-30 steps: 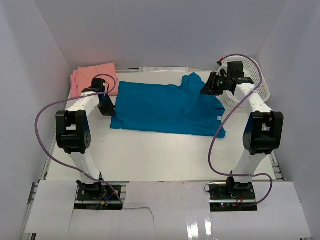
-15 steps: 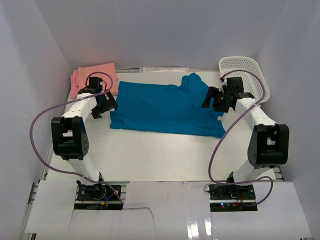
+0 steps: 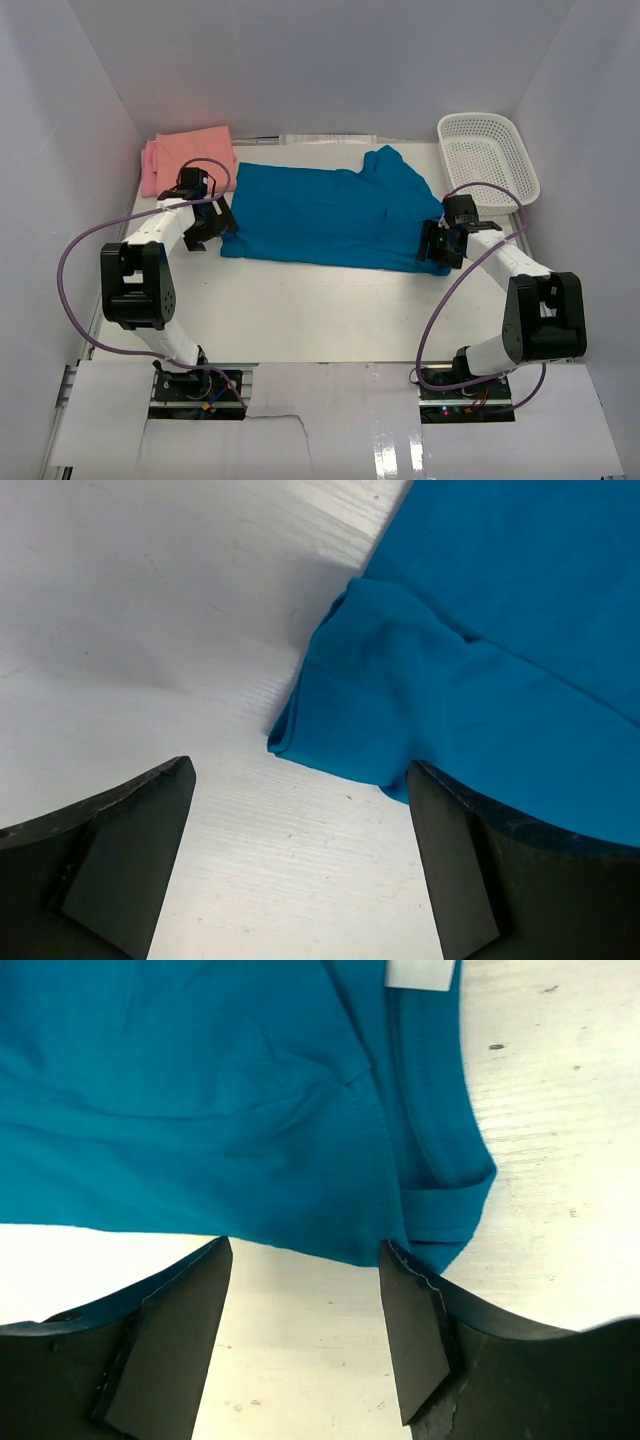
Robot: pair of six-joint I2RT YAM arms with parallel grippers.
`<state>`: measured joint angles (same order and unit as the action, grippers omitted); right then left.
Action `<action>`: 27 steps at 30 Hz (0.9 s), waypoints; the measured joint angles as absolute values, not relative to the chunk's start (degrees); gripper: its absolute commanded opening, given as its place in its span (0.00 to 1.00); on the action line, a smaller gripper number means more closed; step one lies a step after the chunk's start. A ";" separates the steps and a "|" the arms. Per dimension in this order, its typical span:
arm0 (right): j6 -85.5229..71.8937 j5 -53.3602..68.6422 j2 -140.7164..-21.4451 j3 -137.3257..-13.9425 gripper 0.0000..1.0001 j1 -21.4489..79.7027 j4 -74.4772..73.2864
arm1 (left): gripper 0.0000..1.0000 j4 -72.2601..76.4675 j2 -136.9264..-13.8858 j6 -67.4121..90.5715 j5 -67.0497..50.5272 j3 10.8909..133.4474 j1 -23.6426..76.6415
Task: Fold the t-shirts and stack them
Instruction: Fold the flattened tshirt in 1/3 of the way
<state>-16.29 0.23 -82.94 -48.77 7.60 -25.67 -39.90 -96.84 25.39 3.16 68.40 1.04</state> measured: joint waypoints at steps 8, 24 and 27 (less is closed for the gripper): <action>-16.58 -4.16 -87.99 -48.97 0.17 8.08 -25.43 | 0.98 -39.83 -99.77 24.75 0.58 68.84 1.98; -18.17 -10.85 -93.36 -53.47 0.08 9.80 -27.81 | 0.95 -39.88 -103.28 24.45 -3.11 71.42 4.08; -18.70 -12.14 -93.95 -54.13 0.08 9.89 -28.40 | 0.95 -39.70 -101.95 24.64 -3.05 70.37 4.34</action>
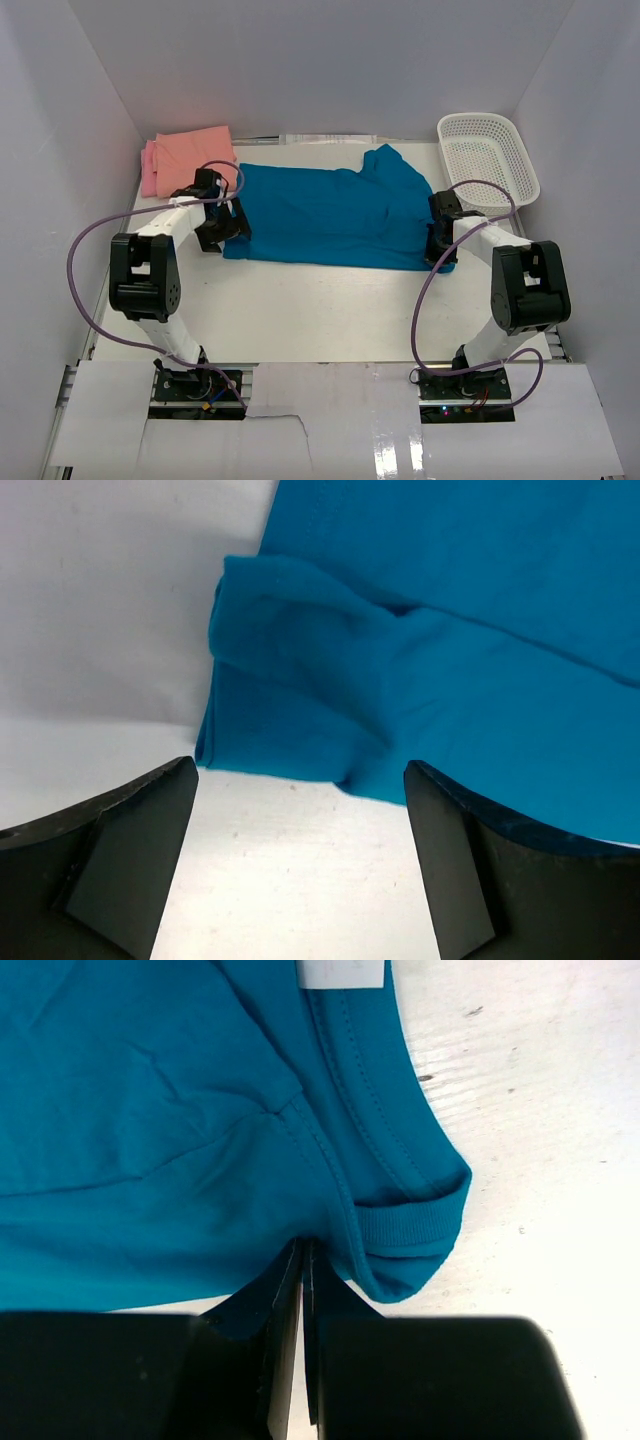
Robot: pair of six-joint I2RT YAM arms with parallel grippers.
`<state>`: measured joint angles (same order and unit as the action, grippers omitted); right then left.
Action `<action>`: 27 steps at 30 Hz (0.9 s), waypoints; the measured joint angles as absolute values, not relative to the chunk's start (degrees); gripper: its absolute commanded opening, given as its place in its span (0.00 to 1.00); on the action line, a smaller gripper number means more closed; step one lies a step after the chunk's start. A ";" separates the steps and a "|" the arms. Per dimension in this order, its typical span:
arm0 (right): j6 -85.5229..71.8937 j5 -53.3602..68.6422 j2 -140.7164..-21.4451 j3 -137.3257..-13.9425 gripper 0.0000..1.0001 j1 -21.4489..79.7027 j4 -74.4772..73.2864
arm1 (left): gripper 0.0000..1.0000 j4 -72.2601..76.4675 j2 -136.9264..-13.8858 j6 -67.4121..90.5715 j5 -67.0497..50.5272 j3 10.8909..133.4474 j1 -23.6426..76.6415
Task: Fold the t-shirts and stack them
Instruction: Fold the flattened tshirt in 1/3 of the way
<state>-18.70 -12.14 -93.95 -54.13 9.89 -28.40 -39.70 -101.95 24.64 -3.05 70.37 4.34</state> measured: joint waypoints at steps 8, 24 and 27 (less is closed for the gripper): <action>-19.18 -15.62 -94.13 -54.24 0.08 9.89 -28.40 | 0.85 -40.16 -93.27 25.50 -2.90 66.61 4.36; -19.09 -16.14 -94.17 -54.24 0.08 9.89 -28.38 | 0.55 -39.18 -99.24 25.28 -7.81 64.69 2.52; -19.07 -16.10 -94.17 -54.24 0.08 9.89 -28.38 | 0.56 -39.40 -100.01 25.08 -7.97 64.36 2.52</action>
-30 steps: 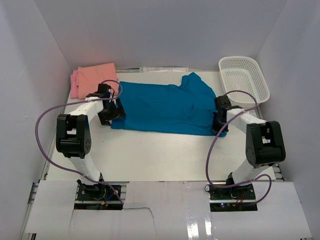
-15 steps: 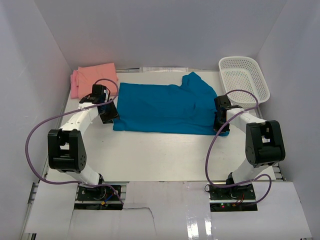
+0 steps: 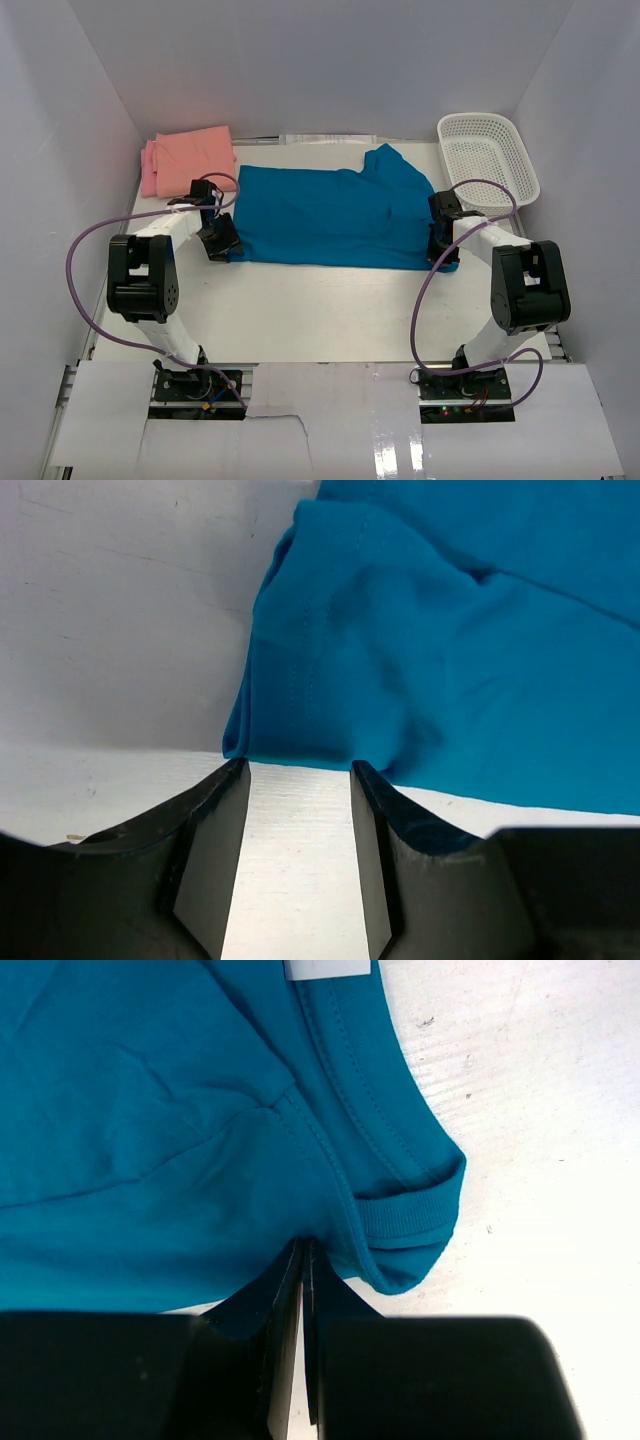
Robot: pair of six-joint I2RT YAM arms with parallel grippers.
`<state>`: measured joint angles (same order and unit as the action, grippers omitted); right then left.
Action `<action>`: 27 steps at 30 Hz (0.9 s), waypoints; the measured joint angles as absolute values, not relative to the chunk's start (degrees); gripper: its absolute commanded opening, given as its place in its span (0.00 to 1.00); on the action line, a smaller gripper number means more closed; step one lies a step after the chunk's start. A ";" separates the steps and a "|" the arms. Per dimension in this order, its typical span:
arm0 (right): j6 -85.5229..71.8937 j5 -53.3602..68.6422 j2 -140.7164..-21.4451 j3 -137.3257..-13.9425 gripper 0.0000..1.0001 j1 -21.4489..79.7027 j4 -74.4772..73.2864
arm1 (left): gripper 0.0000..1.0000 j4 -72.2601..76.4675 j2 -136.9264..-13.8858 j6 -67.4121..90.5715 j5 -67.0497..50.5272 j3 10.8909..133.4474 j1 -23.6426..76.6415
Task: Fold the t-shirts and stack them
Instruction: Fold the flattened tshirt in 1/3 of the way
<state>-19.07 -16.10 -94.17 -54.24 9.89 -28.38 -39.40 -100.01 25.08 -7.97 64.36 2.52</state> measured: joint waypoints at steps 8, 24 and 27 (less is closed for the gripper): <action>-18.98 -15.97 -94.17 -54.24 0.08 9.87 -28.34 | 0.51 -38.85 -101.75 24.67 -7.25 64.73 2.52; -20.73 -18.04 -94.06 -54.04 0.08 10.09 -28.53 | 0.00 -41.87 -104.90 24.45 2.92 68.40 3.29; -21.63 -18.96 -94.06 -53.98 0.09 10.39 -28.62 | 0.01 -41.65 -104.12 24.47 5.48 67.48 3.40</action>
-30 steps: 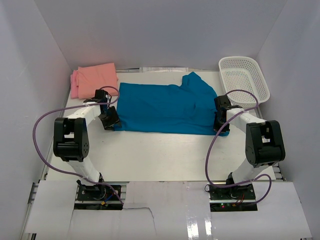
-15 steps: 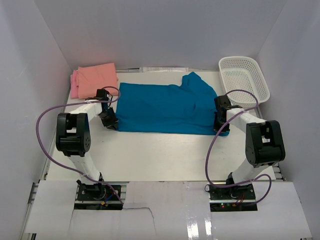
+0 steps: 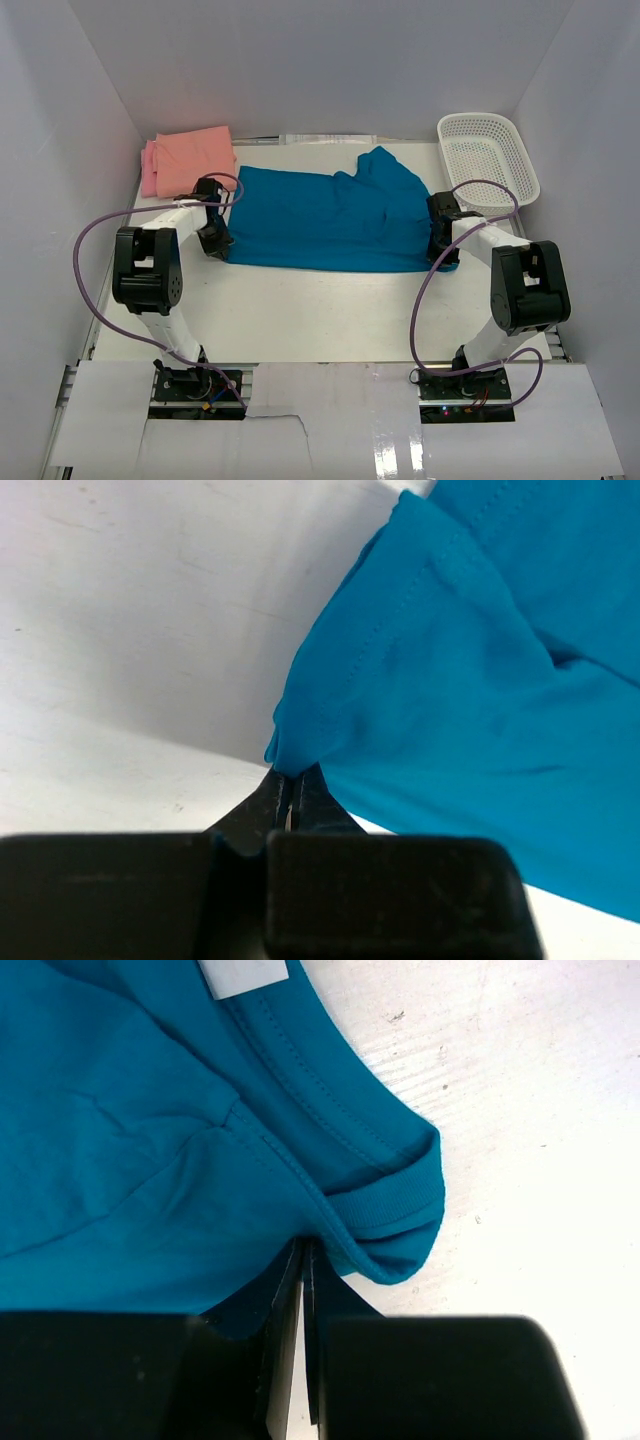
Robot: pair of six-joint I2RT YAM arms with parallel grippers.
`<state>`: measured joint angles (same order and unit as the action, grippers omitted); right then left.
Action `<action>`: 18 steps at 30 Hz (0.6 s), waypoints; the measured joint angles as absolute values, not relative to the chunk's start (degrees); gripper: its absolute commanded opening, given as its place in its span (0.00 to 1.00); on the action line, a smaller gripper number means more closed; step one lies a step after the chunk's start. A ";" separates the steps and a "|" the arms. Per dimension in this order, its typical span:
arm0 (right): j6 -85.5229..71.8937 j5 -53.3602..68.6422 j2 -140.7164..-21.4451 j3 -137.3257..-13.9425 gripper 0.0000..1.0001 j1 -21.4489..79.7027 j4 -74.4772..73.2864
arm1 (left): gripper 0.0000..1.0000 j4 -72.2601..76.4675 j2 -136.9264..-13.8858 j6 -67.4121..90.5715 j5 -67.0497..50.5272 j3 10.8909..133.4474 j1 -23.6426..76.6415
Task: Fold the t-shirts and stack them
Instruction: Fold the flattened tshirt in 1/3 of the way
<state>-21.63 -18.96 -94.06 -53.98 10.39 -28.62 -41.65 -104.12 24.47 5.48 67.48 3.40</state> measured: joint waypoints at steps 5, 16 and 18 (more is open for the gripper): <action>-22.52 -20.38 -94.00 -53.82 0.11 10.98 -28.71 | 0.80 -42.30 -103.72 23.68 10.24 66.98 4.62; -23.18 -22.63 -93.84 -53.56 0.13 11.18 -30.33 | 0.98 -43.66 -101.60 26.17 17.04 65.47 5.61; -23.68 -23.40 -93.89 -53.60 0.14 11.60 -31.31 | 0.98 -43.68 -100.77 26.59 17.32 64.58 5.72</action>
